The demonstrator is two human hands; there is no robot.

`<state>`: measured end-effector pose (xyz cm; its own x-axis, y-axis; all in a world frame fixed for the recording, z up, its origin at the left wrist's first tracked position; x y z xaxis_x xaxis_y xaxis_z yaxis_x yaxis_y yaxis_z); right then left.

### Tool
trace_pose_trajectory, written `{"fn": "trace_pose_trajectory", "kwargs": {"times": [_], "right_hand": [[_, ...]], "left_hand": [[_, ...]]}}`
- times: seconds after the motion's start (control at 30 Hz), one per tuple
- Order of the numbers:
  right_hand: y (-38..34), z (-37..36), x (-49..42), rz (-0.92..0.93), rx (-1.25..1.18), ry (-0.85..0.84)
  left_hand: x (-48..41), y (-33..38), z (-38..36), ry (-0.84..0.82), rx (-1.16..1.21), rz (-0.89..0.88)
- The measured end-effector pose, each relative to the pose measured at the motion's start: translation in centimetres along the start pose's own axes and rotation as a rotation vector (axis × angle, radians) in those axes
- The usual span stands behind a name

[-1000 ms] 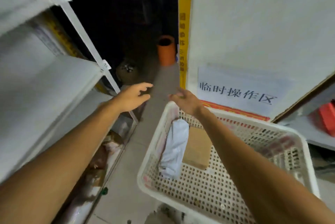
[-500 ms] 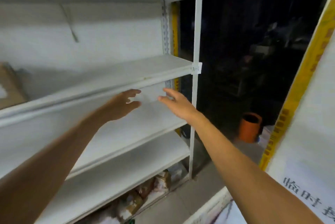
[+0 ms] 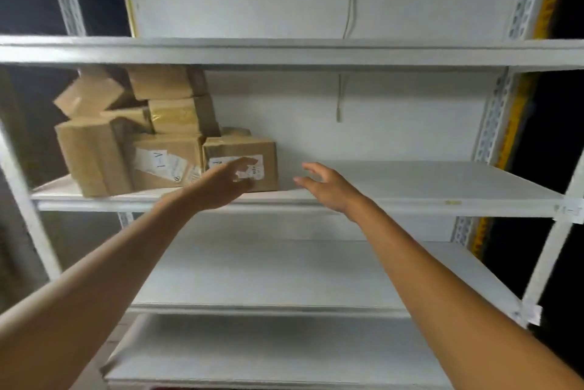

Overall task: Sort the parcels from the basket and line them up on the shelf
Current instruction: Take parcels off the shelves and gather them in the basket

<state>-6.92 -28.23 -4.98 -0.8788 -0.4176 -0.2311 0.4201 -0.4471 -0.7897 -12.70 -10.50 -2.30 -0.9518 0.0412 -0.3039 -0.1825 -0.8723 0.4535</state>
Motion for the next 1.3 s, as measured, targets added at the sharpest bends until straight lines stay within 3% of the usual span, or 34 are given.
{"fn": "trace_pose_trajectory", "kwargs": {"times": [0.2,0.4,0.57,0.83,1.3], "right_hand": [[-4.2,-6.4,-4.9,0.057,-0.003,-0.072],[-3.3,-7.8,-8.5,0.03,0.015,-0.041],[-1.3,-5.3,-12.0,0.009,0.054,0.076],[2.7,-4.5,-18.6,-0.037,-0.063,0.053],[6.7,-7.8,-21.6,-0.056,-0.199,0.169]], "left_hand": [[1.8,-7.1,5.0,0.038,-0.037,0.083],[0.4,-12.4,7.0,0.063,-0.054,0.153],[-3.6,-13.6,6.1,0.069,-0.056,0.158],[-10.7,-14.4,4.0,0.11,-0.092,0.134],[-13.7,-18.0,2.0,0.257,0.185,0.071]]}}
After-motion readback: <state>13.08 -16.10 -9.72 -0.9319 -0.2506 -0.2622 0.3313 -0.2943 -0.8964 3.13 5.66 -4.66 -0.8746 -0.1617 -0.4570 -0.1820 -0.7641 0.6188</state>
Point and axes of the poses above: each hand's wrist, its own x-axis away from the middle knuckle, its own z-axis out of the back of the hand, y = z × x, the point moved 10 cm from there along -x, towards the middle knuckle, and after that the axes turned 2 degrees about -y, right-handed, at the moved point
